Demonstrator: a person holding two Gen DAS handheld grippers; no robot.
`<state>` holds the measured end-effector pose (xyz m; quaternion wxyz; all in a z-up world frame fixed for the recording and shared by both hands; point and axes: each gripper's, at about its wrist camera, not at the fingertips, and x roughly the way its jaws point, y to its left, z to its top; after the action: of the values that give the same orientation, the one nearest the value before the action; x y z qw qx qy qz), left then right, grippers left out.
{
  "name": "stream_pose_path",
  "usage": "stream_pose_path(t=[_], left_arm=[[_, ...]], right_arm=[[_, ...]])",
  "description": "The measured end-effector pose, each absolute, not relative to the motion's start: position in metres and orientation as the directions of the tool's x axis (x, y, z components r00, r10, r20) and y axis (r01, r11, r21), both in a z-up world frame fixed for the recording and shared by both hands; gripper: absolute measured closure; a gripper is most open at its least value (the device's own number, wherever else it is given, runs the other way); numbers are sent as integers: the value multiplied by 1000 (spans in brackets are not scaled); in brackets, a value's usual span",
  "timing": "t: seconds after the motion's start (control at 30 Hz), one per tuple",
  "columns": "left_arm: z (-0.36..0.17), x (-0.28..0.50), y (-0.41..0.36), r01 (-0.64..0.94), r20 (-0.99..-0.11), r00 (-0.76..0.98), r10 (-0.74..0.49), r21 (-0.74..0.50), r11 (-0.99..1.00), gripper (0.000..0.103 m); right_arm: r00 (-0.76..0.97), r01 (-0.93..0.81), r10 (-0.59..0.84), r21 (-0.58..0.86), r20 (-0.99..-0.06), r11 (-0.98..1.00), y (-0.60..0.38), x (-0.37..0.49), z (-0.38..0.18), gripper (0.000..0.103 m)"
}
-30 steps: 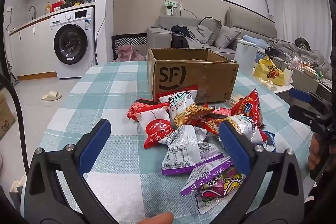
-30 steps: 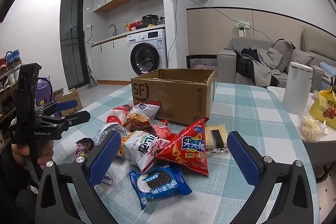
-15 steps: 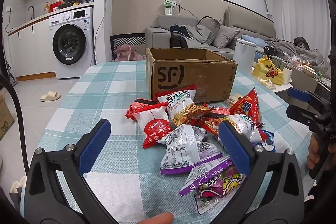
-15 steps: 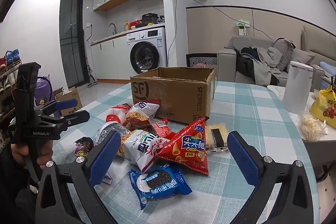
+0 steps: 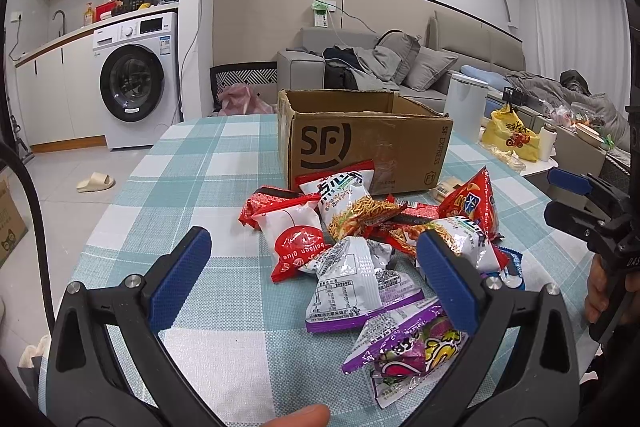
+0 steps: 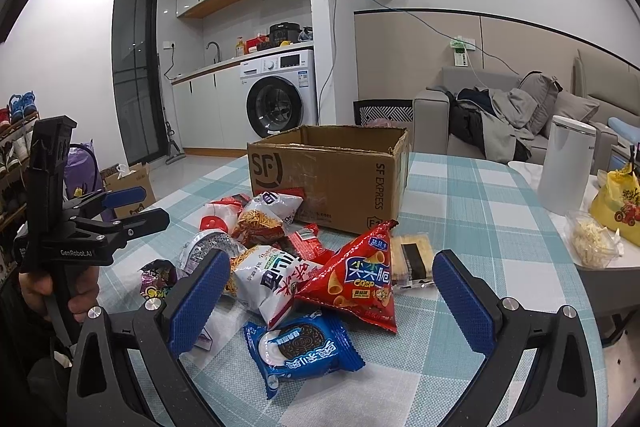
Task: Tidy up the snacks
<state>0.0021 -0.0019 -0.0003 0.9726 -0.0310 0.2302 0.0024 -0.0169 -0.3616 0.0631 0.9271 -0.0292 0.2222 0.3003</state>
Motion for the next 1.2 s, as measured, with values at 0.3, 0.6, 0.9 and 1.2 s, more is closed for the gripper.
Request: stream_pose_path(t=[0.3, 0.6, 0.9, 1.2], left_arm=[[0, 2, -1, -18, -449, 894, -11, -60, 998, 1], [0, 2, -1, -19, -450, 893, -10, -60, 998, 1], [0, 2, -1, -17, -452, 892, -12, -60, 998, 1], [-4, 3, -4, -17, -458, 889, -14, -62, 998, 1]], right_arm=[[722, -567, 540, 77, -432, 820, -362, -17, 62, 0], [724, -556, 529, 80, -442, 828, -364, -16, 59, 0], [726, -544, 517, 81, -453, 835, -366, -12, 61, 0], [719, -530, 502, 88, -480, 844, -365, -5, 60, 0]])
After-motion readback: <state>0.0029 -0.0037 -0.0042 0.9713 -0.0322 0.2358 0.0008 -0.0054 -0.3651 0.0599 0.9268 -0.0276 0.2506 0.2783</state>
